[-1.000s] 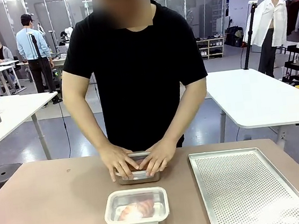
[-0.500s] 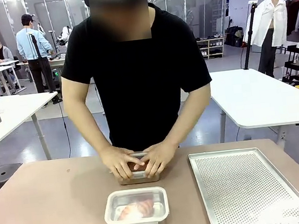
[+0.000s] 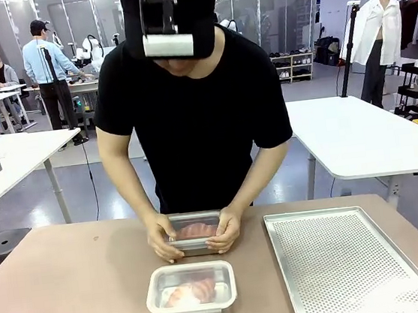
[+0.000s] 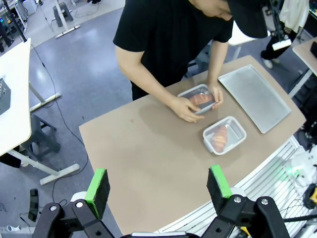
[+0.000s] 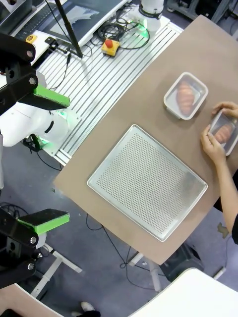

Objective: Place the bread into the airtight container.
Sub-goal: Pick up a Butter Roll and place it into an empty Airtight Container.

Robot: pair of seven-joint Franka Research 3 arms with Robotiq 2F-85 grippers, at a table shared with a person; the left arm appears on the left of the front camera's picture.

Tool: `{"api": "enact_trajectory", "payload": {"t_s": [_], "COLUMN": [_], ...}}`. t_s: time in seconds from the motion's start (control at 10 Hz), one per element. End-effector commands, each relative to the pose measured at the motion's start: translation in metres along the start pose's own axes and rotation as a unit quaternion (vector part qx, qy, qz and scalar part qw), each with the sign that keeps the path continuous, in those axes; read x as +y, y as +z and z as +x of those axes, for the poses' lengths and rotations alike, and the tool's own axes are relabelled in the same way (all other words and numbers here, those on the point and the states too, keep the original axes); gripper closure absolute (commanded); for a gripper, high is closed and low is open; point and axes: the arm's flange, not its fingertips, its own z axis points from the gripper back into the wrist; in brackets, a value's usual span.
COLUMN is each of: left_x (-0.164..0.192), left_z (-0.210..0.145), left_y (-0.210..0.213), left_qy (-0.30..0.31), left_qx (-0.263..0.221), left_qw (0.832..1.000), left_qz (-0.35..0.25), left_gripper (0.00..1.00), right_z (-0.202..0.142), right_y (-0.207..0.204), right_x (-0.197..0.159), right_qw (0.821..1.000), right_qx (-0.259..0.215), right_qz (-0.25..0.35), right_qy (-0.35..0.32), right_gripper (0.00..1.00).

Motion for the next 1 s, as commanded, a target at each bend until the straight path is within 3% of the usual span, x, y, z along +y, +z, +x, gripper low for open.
{"api": "enact_trajectory", "payload": {"t_s": [0.0,0.9], "left_x": [-0.0006,-0.0006], "left_z": [0.0017,0.0017], "left_y": [0.0008,0.0008], "left_qy": [-0.001,-0.001], "left_qx": [0.0,0.0], "left_qw": [1.0,1.0], "left_qz": [0.001,0.001], "left_gripper": [0.0,0.0], "right_z": [-0.0049,-0.0049], "right_y": [-0.0033,-0.0033], "right_x": [-0.0001,-0.0001], "right_qw": [1.0,1.0], "right_qx": [0.002,0.002], "right_qz": [-0.001,-0.001], "right_qy": [0.006,0.006], "right_gripper": [0.0,0.0]}}
